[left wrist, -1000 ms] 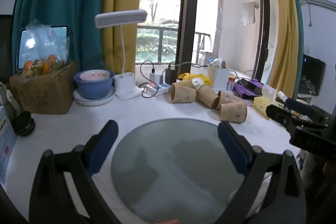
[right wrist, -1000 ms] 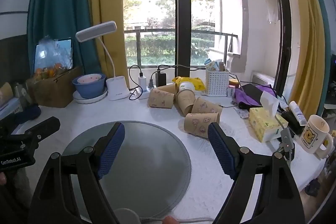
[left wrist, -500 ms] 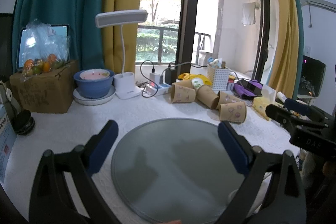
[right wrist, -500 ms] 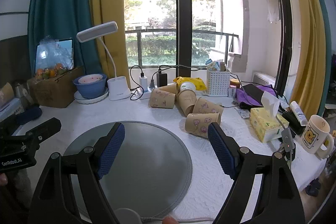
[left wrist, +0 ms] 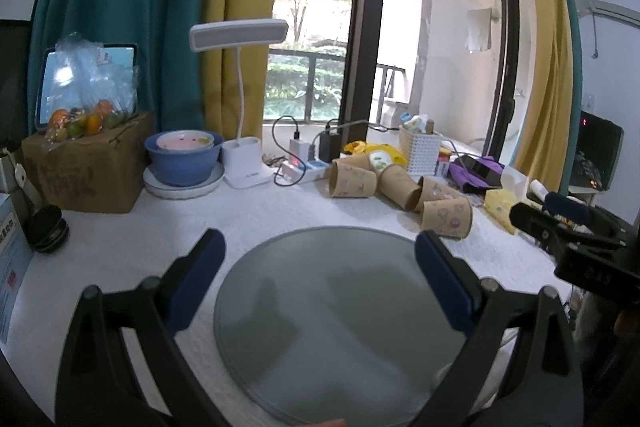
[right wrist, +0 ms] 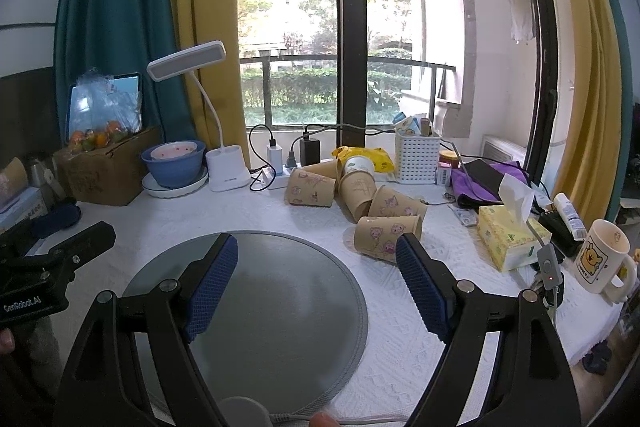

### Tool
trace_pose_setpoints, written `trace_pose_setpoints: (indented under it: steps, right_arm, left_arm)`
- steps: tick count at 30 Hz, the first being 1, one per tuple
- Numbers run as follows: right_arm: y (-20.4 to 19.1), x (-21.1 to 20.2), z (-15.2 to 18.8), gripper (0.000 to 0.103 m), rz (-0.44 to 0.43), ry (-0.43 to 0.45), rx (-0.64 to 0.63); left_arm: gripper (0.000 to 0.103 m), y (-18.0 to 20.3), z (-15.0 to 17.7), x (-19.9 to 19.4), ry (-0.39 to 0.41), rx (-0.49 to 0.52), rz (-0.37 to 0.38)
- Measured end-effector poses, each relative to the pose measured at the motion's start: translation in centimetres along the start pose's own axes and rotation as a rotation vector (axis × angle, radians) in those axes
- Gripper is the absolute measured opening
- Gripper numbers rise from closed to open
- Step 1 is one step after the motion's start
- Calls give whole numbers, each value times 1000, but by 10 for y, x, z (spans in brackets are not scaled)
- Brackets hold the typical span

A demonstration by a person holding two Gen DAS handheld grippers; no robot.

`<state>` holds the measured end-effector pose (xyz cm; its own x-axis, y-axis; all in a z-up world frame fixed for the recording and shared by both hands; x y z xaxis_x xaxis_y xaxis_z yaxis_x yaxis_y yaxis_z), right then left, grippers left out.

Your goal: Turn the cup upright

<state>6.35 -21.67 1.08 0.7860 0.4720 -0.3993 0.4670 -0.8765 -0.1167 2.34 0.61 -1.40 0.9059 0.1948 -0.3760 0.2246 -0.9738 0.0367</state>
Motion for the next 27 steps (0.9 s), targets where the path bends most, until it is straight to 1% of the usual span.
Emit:
trace_pose_setpoints:
  steps: [27]
  right_arm:
    - [-4,0,-1,84,-5,-1,1]
  left_arm:
    - [97,-5,-3,-2,12,-3,-12]
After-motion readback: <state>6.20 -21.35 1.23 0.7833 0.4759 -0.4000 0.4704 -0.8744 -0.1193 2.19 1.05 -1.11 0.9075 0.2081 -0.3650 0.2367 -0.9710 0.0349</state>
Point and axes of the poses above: each gripper's, at about its wrist camera, not at the fingertips, and x roughly the way its jaws point, y to its right, z to its underside, the point moved 3 cm from there along x, roughly the way its jaws point, and after that the axes turned 13 degrees about -z, right-handed, at the moved point
